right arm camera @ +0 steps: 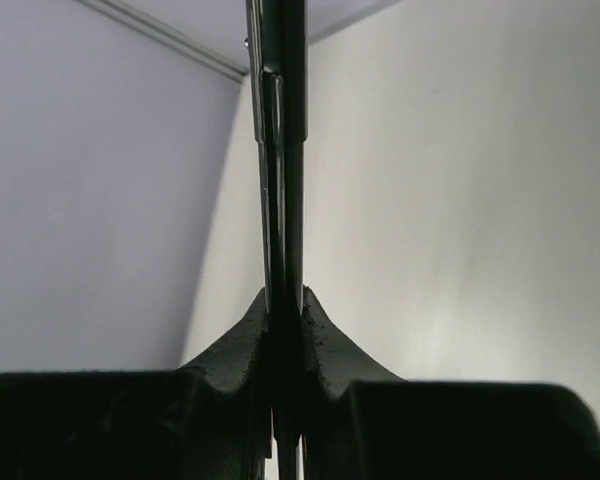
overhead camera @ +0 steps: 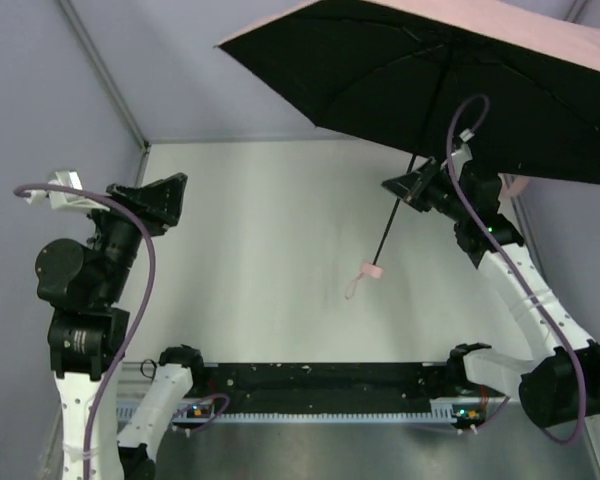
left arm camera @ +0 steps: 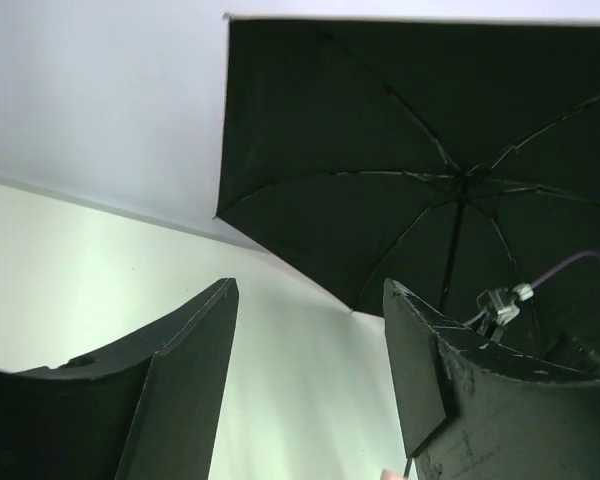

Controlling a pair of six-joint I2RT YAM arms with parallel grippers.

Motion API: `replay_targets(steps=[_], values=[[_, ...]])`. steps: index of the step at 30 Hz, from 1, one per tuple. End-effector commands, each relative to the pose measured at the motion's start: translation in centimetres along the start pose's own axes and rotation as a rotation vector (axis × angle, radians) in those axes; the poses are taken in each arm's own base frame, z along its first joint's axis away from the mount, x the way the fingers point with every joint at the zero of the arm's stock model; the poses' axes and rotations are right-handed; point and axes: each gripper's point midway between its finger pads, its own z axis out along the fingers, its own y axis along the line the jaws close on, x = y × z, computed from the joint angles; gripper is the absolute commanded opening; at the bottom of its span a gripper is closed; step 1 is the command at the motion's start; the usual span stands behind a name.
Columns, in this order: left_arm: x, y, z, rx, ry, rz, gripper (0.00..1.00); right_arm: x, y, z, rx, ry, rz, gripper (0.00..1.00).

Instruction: Put away the umbrella

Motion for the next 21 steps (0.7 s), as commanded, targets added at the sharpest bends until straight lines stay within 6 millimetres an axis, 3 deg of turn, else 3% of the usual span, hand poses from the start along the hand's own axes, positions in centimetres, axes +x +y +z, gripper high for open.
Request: replay_targets(steps=[1,3,5,9,12,17,21], values=[[1.3,0.0,-0.5,0.051,0.038,0.077,0.65,-3.0,6.5,0.1,-0.233,-0.075,0.321,0.0],[5.1,-1.6,0.2,0.195,0.212,0.02,0.59,-3.2,8.2,0.6,-0.28,-0.098,0.355,0.0],[7.4,-2.8,0.9,0.317,0.308,-0.052,0.5,-3.3,9.8,1.2,-0.316,-0.117,0.352,0.0],[13.5,-6.9,2.1,0.477,0.437,-0.103,0.6,-4.2,12.7,1.9,-0.41,-0.147,0.369,0.0],[18.1,-9.9,3.4,0.527,0.557,-0.108,0.61,-4.1,13.1,2.5,-0.407,-0.125,0.32,0.0],[24.2,-10.8,4.0,0.579,0.714,-0.098,0.63,-4.1,14.1,2.0,-0.452,-0.12,0.304,0.0],[27.0,-11.5,4.5,0.644,0.769,-0.126,0.69,-3.4,14.8,1.7,-0.538,-0.1,0.286,0.0]])
